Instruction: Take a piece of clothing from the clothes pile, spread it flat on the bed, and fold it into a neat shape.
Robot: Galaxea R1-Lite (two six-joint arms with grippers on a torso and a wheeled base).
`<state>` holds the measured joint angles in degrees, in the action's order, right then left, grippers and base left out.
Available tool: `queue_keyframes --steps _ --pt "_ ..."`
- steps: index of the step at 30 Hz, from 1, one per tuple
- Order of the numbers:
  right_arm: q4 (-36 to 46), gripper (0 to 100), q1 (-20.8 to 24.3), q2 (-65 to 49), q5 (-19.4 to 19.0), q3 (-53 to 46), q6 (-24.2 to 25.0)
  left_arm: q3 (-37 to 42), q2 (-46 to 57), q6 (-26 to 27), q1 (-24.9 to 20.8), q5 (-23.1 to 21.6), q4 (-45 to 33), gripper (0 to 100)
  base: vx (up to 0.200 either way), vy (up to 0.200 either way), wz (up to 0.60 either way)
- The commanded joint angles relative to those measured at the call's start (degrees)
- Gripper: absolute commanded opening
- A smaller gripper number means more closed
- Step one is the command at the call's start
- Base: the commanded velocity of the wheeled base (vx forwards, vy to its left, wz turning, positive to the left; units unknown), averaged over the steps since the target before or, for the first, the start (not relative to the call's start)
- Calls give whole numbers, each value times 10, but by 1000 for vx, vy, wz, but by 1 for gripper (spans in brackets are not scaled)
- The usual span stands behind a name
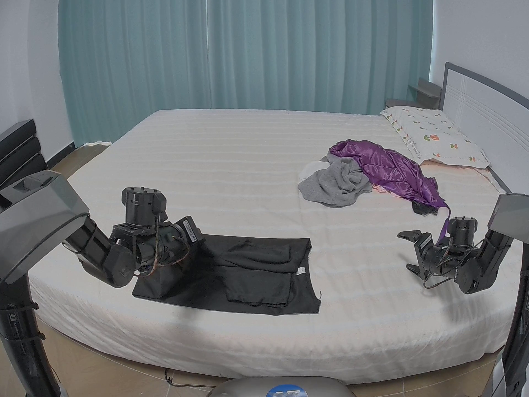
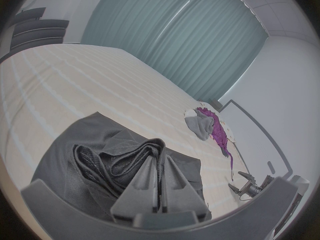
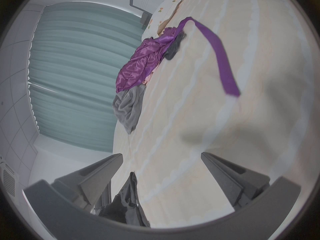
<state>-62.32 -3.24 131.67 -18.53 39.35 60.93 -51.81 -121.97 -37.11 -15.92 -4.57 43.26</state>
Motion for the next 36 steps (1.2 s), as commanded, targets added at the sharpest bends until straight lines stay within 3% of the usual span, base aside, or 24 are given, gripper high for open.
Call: queue_keyframes --steps 1,8,16,20,21,30,33,36 --pt "0 100 0 1 0 -1 0 -32 -1 0 -36 14 -25 0 0 -200 0" --pt "-1 100 0 1 0 -2 0 -73 -25 0 -80 34 -55 0 0 -200 0" --pt "-1 100 0 1 0 -2 0 -112 -75 4 -108 91 -71 0 0 0 0" --pt "-1 100 1 1 1 -2 0 -116 -90 4 -119 98 -70 0 0 0 0" --pt "-1 100 1 1 1 -2 0 -119 -95 3 -119 98 -69 100 0 0 0" --pt "-1 100 1 1 1 -3 0 -106 -85 -2 -121 98 -68 100 0 0 0" --pt "-1 100 1 1 1 -3 0 -69 -41 -11 -112 96 -64 100 0 0 0" --pt "-1 100 1 1 1 -3 0 -36 6 -67 -97 84 -54 100 0 0 0"
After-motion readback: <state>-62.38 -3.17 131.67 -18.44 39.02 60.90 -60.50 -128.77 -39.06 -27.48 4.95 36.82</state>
